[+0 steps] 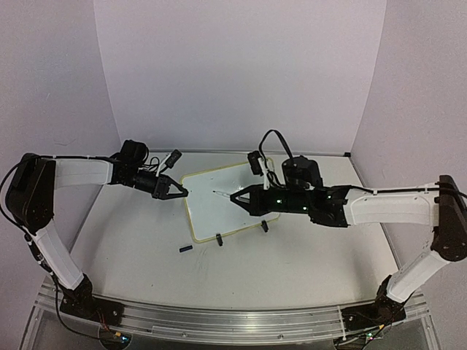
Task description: Write a sentence on the whiteboard
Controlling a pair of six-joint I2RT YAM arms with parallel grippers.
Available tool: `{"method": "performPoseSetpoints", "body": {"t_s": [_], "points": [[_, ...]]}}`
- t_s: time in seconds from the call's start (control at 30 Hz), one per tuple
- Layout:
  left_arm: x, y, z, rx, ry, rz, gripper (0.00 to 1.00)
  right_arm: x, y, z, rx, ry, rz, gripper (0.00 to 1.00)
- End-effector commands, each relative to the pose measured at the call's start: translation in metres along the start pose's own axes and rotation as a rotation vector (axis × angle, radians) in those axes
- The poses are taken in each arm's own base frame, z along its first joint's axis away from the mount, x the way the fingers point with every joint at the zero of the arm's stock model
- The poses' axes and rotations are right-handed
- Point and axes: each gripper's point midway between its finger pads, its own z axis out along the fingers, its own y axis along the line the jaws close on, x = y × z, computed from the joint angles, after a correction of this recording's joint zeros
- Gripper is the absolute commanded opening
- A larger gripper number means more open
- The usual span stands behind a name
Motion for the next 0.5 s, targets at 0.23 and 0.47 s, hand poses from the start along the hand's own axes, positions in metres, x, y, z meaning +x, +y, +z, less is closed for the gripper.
{"method": "performPoseSetpoints", "body": {"t_s": [0.23, 0.47], "points": [[-0.008, 0.0, 0.0, -0.003, 0.019, 0.046, 0.0, -0.028, 0.016, 0.046, -0.075, -0.038, -0.098, 0.0], [-0.008, 0.003, 0.002, -0.002, 0.027, 0.041, 0.0, -0.031, 0.016, 0.067, -0.09, -0.029, -0.132, 0.0]]}}
